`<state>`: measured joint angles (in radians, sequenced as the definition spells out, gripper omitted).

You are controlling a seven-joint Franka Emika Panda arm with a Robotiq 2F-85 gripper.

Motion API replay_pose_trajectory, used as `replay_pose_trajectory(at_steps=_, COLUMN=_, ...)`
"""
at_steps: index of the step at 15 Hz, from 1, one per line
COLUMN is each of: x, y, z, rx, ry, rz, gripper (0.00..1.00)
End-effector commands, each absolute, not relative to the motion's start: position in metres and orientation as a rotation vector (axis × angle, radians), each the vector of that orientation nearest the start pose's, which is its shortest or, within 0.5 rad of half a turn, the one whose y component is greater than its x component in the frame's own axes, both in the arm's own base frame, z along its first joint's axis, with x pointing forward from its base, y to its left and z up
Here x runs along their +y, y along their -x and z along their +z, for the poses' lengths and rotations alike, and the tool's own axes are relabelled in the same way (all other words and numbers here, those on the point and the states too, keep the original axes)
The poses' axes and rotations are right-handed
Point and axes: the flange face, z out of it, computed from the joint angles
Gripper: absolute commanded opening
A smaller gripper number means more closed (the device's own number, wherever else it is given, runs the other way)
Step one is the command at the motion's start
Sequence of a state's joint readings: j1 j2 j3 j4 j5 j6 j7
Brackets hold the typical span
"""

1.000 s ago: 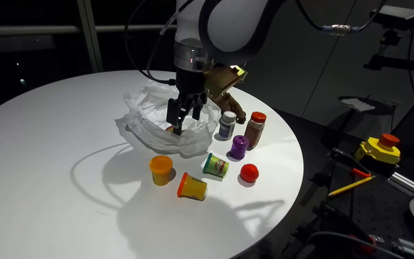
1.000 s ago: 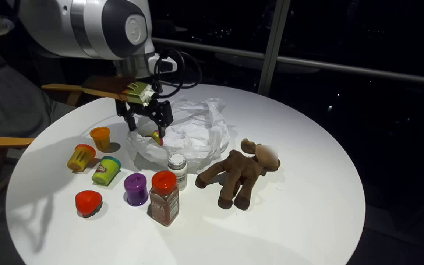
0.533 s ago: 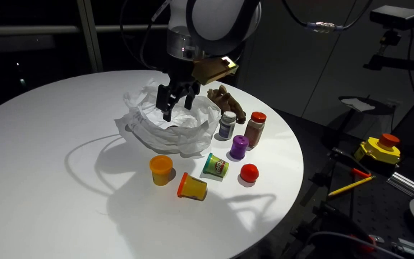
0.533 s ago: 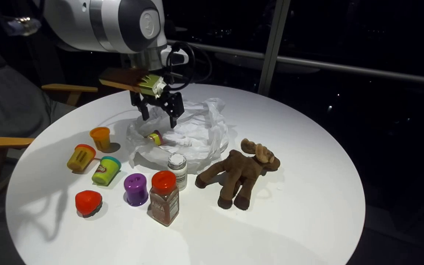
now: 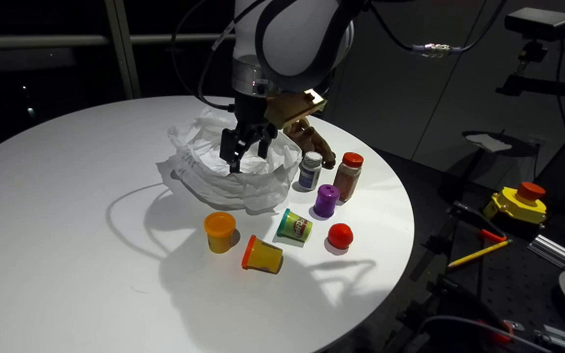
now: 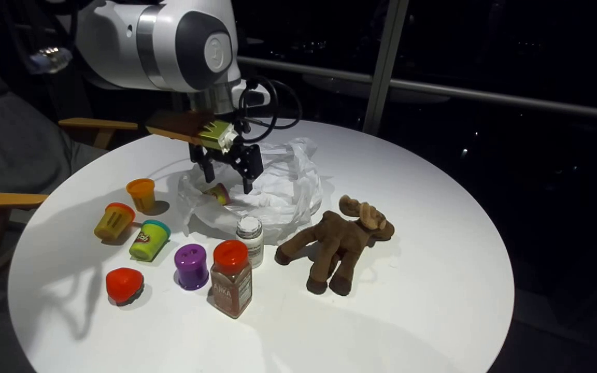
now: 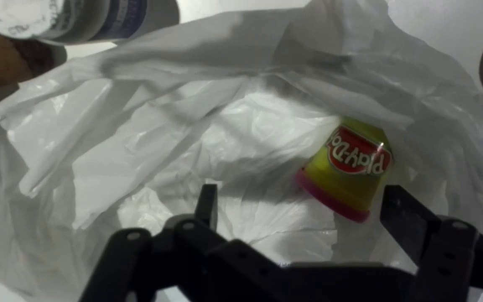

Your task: Pick up all the objects from plastic bag and put it on the table.

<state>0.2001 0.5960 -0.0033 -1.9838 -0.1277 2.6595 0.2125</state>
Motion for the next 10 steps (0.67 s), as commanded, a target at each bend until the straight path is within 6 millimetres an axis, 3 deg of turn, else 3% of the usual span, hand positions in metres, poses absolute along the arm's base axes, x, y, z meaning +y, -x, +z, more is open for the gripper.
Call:
replay_pose_trajectory(at_steps=1, x=0.137, y=-0.596, z=0.163, rx=-0.170, ry=3.174, rz=-0.123, gripper=1.00)
replay_pose_trajectory(at_steps=5, x=0.152, y=-0.586, z=0.161, rx=-0.219, ry=3.159, rz=-0.111, gripper=1.00)
replay_pose_trajectory(at_steps=10, x=0.156, y=-0.589, z=0.150, rx=-0.268, ry=3.197, rz=-0.151, gripper=1.00)
